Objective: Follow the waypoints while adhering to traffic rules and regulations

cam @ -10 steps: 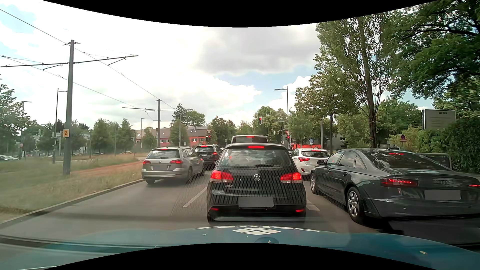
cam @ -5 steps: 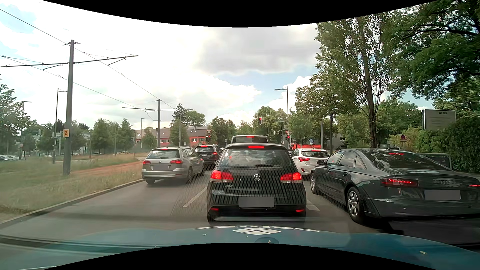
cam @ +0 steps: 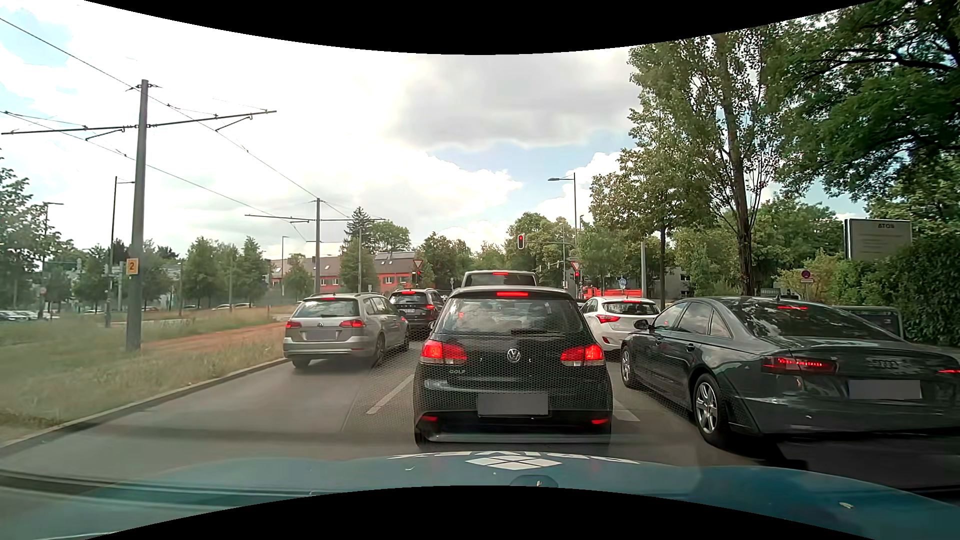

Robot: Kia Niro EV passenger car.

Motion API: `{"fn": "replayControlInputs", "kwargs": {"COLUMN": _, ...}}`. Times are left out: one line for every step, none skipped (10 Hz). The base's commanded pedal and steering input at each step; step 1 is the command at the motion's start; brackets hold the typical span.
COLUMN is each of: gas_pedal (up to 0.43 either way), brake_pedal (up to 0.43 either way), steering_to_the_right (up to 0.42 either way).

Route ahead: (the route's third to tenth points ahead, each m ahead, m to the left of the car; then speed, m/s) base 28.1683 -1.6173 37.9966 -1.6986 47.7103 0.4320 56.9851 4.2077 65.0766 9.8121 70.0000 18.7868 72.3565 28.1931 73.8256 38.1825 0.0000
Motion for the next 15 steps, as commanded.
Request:
{"fn": "replayControlInputs", "kwargs": {"gas_pedal": 0.000, "brake_pedal": 0.274, "steering_to_the_right": 0.005}}
{"fn": "replayControlInputs", "kwargs": {"gas_pedal": 0.000, "brake_pedal": 0.274, "steering_to_the_right": 0.004}}
{"fn": "replayControlInputs", "kwargs": {"gas_pedal": 0.000, "brake_pedal": 0.274, "steering_to_the_right": 0.005}}
{"fn": "replayControlInputs", "kwargs": {"gas_pedal": 0.000, "brake_pedal": 0.280, "steering_to_the_right": 0.005}}
{"fn": "replayControlInputs", "kwargs": {"gas_pedal": 0.000, "brake_pedal": 0.274, "steering_to_the_right": 0.005}}
{"fn": "replayControlInputs", "kwargs": {"gas_pedal": 0.000, "brake_pedal": 0.274, "steering_to_the_right": 0.005}}
{"fn": "replayControlInputs", "kwargs": {"gas_pedal": 0.000, "brake_pedal": 0.274, "steering_to_the_right": 0.005}}
{"fn": "replayControlInputs", "kwargs": {"gas_pedal": 0.000, "brake_pedal": 0.274, "steering_to_the_right": 0.005}}
{"fn": "replayControlInputs", "kwargs": {"gas_pedal": 0.000, "brake_pedal": 0.274, "steering_to_the_right": 0.004}}
{"fn": "replayControlInputs", "kwargs": {"gas_pedal": 0.000, "brake_pedal": 0.274, "steering_to_the_right": 0.005}}
{"fn": "replayControlInputs", "kwargs": {"gas_pedal": 0.000, "brake_pedal": 0.274, "steering_to_the_right": 0.005}}
{"fn": "replayControlInputs", "kwargs": {"gas_pedal": 0.000, "brake_pedal": 0.274, "steering_to_the_right": 0.005}}
{"fn": "replayControlInputs", "kwargs": {"gas_pedal": 0.000, "brake_pedal": 0.274, "steering_to_the_right": 0.005}}
{"fn": "replayControlInputs", "kwargs": {"gas_pedal": 0.000, "brake_pedal": 0.274, "steering_to_the_right": 0.005}}
{"fn": "replayControlInputs", "kwargs": {"gas_pedal": 0.000, "brake_pedal": 0.274, "steering_to_the_right": 0.005}}
